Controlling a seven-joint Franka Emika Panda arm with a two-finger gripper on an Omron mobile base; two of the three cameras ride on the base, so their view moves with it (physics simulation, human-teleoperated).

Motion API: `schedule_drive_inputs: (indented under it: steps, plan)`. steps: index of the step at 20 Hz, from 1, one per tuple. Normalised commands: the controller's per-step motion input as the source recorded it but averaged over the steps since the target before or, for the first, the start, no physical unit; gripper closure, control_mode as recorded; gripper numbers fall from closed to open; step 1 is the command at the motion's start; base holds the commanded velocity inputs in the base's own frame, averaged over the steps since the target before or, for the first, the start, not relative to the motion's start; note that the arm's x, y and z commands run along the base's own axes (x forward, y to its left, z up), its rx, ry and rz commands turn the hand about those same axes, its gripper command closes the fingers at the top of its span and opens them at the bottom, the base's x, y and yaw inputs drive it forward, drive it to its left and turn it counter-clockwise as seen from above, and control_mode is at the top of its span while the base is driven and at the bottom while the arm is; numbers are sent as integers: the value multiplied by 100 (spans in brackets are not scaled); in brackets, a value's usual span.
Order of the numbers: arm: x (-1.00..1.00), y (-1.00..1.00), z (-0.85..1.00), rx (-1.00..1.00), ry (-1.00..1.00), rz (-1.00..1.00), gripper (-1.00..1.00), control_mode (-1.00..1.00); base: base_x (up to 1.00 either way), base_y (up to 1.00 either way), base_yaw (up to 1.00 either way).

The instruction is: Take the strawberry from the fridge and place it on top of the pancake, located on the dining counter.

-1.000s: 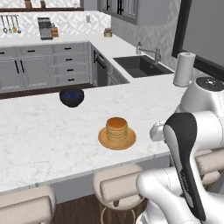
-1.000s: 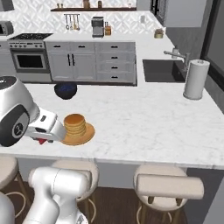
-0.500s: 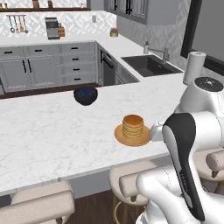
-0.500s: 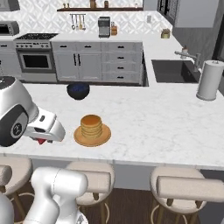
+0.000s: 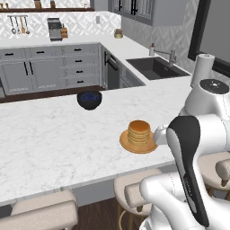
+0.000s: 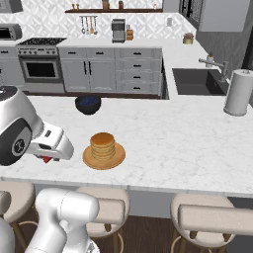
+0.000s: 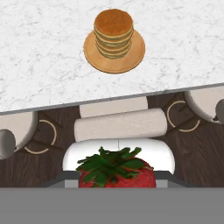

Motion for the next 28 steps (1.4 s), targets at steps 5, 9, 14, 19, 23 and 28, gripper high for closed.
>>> schedule_drive_inputs:
  steps: [5,9,14,19,23,28]
  plan:
    - [11,0,0,0,0,0,100,-100,34,0,1]
    - [92,-1,0,0,2,4,100,-100,0,0,0]
    - [100,-16,0,1,11,2,100,-100,0,0,0]
    - [100,-26,-13,2,35,0,100,-100,0,0,0]
    - [100,-3,-27,3,20,0,100,-100,0,0,0]
    - [100,0,-53,0,-2,0,100,-100,0,0,0]
